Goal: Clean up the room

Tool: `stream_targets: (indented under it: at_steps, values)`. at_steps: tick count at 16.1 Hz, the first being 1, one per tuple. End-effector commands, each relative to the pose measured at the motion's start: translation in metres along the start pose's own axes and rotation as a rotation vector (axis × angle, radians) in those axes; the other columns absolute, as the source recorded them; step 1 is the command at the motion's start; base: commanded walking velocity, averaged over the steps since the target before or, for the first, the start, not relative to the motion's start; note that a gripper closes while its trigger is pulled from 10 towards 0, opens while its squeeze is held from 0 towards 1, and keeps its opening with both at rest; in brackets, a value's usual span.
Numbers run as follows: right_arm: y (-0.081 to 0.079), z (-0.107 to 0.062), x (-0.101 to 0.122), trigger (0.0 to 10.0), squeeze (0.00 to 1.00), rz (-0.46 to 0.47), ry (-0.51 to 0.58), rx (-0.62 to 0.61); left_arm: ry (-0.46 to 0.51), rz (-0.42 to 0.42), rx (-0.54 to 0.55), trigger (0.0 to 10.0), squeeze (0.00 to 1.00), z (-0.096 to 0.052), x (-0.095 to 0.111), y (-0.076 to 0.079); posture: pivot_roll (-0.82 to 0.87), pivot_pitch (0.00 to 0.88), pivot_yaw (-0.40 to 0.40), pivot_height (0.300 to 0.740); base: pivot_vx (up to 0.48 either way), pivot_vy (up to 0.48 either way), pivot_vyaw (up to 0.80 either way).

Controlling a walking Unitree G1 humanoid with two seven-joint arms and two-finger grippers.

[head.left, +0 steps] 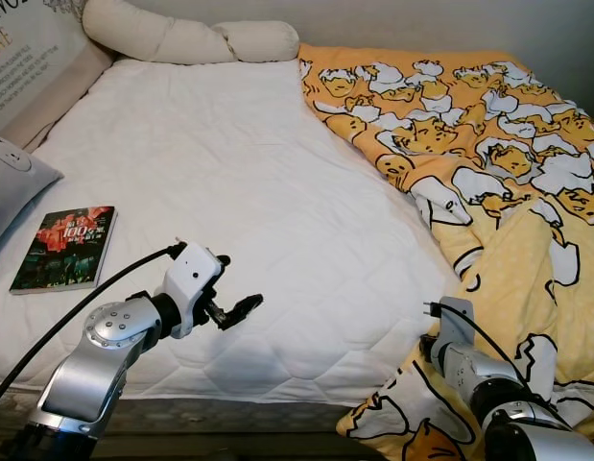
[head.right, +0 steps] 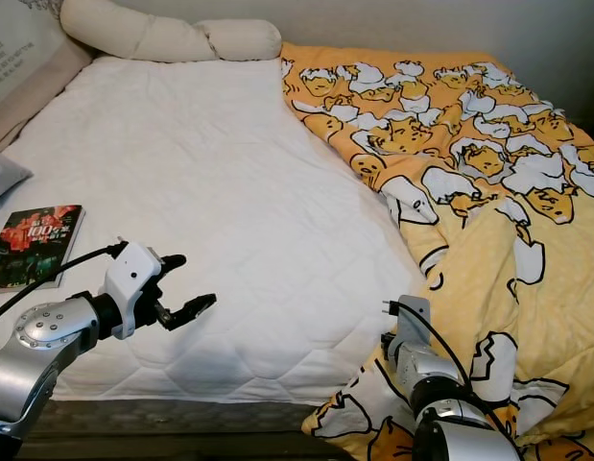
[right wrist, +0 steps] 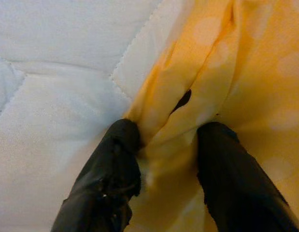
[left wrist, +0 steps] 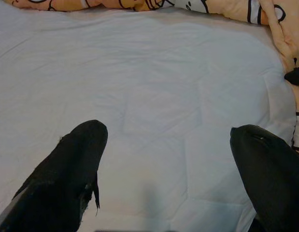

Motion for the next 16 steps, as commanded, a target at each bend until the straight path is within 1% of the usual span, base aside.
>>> stream_targets:
  at_steps: [1,5,8,10,13,15,16]
  values:
    - [0.0,0.001,-0.005,0.0,0.0,0.026,-0.03,0.025,0.006,0.011,-0.013,10.0,0.11,0.003,0.005,-0.001,0.0,0.0,0.007,0.74,0.0,0.0,0.0]
    - [0.004,0.001,-0.005,0.0,0.0,0.044,-0.022,0.034,0.009,0.005,-0.013,10.0,0.11,0.005,0.006,0.0,0.0,0.0,0.0,0.74,0.0,0.0,0.0]
    - [0.01,0.001,-0.012,0.0,0.0,0.045,-0.034,0.043,0.006,-0.008,-0.008,10.0,0.11,0.003,0.004,0.003,0.0,0.0,-0.007,0.74,0.0,0.0,0.0]
    - [0.016,0.001,-0.016,0.0,0.0,0.029,-0.041,0.055,0.004,-0.021,-0.004,10.0,0.1,0.001,0.0,0.006,0.0,0.0,-0.016,0.74,0.0,0.0,0.0]
    - [0.023,0.0,-0.016,0.0,0.0,-0.011,-0.036,0.087,0.003,-0.027,-0.001,10.0,0.1,0.001,-0.001,0.007,-0.01,0.0,-0.016,0.74,0.0,0.0,0.0]
    - [0.022,-0.001,-0.012,0.0,0.0,-0.043,-0.007,0.166,0.002,-0.026,-0.002,10.0,0.11,0.001,-0.001,0.008,-0.01,0.0,-0.013,0.74,0.0,0.0,0.0]
    - [0.017,-0.004,-0.008,0.0,0.0,-0.091,0.021,0.294,-0.002,-0.024,-0.004,10.0,0.11,-0.002,-0.002,0.008,-0.02,0.0,-0.006,0.74,0.0,0.0,0.0]
Point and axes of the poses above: a point about 5 cm out from each wrist's last joint towards the gripper, its own z axis pointing out of the wrist towards the gripper, its own x axis along the axis of the wrist's last joint, y = z × x, the point moved 2 cm from there along z, pointing out of the wrist towards the gripper
